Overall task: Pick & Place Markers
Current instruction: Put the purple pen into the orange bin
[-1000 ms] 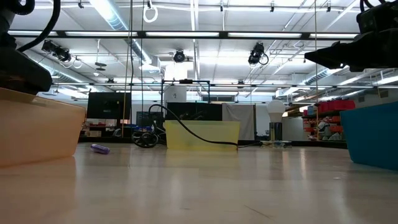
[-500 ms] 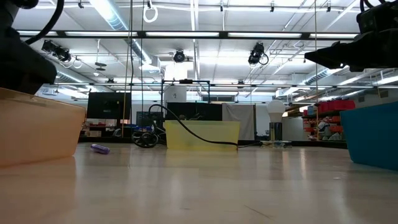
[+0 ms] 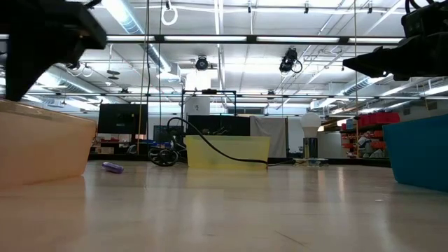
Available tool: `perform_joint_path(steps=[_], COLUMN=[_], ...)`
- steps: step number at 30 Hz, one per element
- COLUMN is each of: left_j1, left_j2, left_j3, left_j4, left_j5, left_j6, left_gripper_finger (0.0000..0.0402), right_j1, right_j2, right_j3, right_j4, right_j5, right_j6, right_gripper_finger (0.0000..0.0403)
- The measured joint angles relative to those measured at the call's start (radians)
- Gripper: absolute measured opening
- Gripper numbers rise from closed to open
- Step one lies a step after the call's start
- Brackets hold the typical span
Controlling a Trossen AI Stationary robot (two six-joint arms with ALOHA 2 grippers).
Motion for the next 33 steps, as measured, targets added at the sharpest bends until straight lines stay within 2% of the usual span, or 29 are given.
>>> perform_joint_path(steps=[6, 13, 25, 33], left_j1=[0.085, 0.203, 0.411, 0.502], left_j2=[0.001, 0.001, 0.001, 0.001], left_j3=[0.098, 0.178, 0.254, 0.268], left_j4=[-0.135, -0.179, -0.252, -0.27], left_j5=[-0.005, -0.009, -0.017, -0.016], left_j6=[0.026, 0.108, 0.271, 0.341], left_gripper_finger=[0.0254, 0.0248, 0.0248, 0.0248], right_j1=[0.0, 0.0, 0.0, 0.0], right_j2=[0.0, 0.0, 0.0, 0.0], right_j3=[0.0, 0.0, 0.0, 0.0], right_j4=[0.0, 0.0, 0.0, 0.0], right_j5=[0.0, 0.0, 0.0, 0.0], right_j6=[0.0, 0.0, 0.0, 0.0], right_gripper_finger=[0.0323, 0.0323, 0.0323, 0.0323])
